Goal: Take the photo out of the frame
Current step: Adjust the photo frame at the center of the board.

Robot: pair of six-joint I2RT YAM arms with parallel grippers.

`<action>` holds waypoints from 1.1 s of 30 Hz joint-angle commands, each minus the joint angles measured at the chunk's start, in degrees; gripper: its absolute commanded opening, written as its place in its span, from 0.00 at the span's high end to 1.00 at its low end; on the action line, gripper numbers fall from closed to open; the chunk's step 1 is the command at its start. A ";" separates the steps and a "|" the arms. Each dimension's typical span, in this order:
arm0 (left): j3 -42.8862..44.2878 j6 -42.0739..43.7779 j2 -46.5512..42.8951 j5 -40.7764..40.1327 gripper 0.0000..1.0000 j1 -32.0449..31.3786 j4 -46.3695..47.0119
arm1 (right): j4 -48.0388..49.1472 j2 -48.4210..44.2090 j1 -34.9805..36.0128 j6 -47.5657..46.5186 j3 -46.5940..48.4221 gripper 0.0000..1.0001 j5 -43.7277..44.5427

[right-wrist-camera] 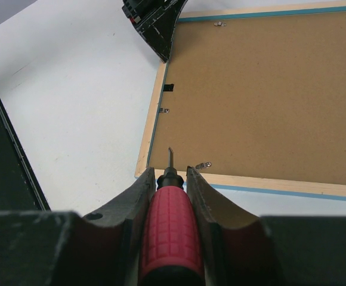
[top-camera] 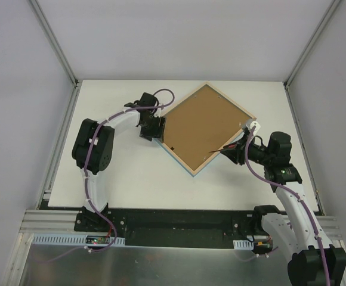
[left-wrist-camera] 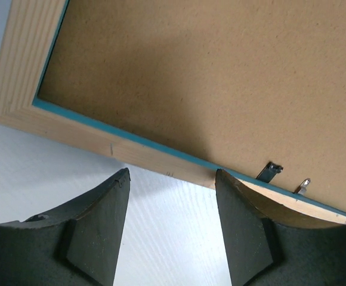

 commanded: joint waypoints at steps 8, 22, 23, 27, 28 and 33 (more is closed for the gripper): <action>9.02 1.64 8.78 -10.44 0.46 0.52 -5.55 | 2.89 -0.13 -0.46 -0.02 -0.06 0.99 -2.09; 21.67 8.93 14.93 -16.25 0.59 7.03 -9.77 | 3.07 0.14 -0.46 0.42 0.03 0.99 -2.18; 22.38 9.55 15.37 -16.07 0.59 7.12 -9.77 | 3.07 0.14 -0.46 0.42 0.03 0.99 -2.18; 22.92 10.87 14.94 -12.74 0.59 7.03 -9.77 | 3.15 -0.04 -0.46 0.59 -0.06 0.99 -2.18; 22.74 10.87 14.50 -10.30 0.58 6.85 -9.77 | 3.15 0.05 -0.46 0.51 -0.06 0.99 -2.18; 20.02 12.89 12.92 -7.73 0.55 4.22 -9.69 | 3.24 0.31 -0.46 0.59 -0.06 0.99 -2.18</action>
